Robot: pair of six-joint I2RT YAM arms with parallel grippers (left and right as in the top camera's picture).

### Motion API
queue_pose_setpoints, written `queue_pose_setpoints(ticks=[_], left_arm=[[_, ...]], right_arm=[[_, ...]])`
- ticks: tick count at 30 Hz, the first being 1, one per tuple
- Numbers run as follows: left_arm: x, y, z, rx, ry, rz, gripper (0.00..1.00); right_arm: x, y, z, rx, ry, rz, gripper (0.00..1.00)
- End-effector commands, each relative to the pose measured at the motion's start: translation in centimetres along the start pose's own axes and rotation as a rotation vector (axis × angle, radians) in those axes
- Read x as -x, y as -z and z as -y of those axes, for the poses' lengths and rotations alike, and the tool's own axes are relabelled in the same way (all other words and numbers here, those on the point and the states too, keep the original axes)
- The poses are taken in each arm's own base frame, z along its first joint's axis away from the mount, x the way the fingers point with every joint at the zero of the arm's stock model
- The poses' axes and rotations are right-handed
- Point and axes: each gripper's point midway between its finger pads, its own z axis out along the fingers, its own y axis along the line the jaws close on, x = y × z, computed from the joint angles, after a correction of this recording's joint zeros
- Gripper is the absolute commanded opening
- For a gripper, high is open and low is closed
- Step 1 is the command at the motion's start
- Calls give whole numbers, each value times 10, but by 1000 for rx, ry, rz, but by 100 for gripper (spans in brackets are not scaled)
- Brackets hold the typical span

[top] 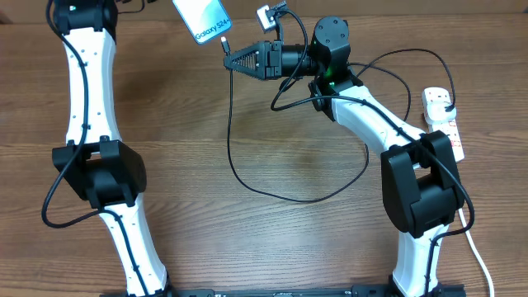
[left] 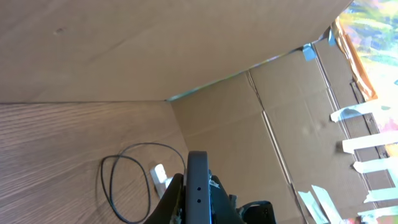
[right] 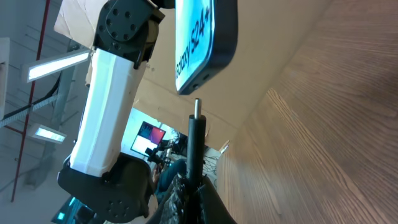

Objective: Plug charger to phone and switch on socket
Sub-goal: 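Align the plug tip under the phone's charging port with the right gripper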

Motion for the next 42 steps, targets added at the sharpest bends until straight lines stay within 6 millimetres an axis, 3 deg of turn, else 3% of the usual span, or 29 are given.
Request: queue_pose_setpoints(ticks=[1,21,42], left_arm=[[-6,-8,4,-19,-30,-26,4],[-6,-7,3,-18,-48,-26,4],[-15,-20,8,-33,-23,-55,4]], right_arm=[[8,1,-27,23,58,5,4],[8,1,-27,23,58,5,4],[8,1,-27,23,58,5,4]])
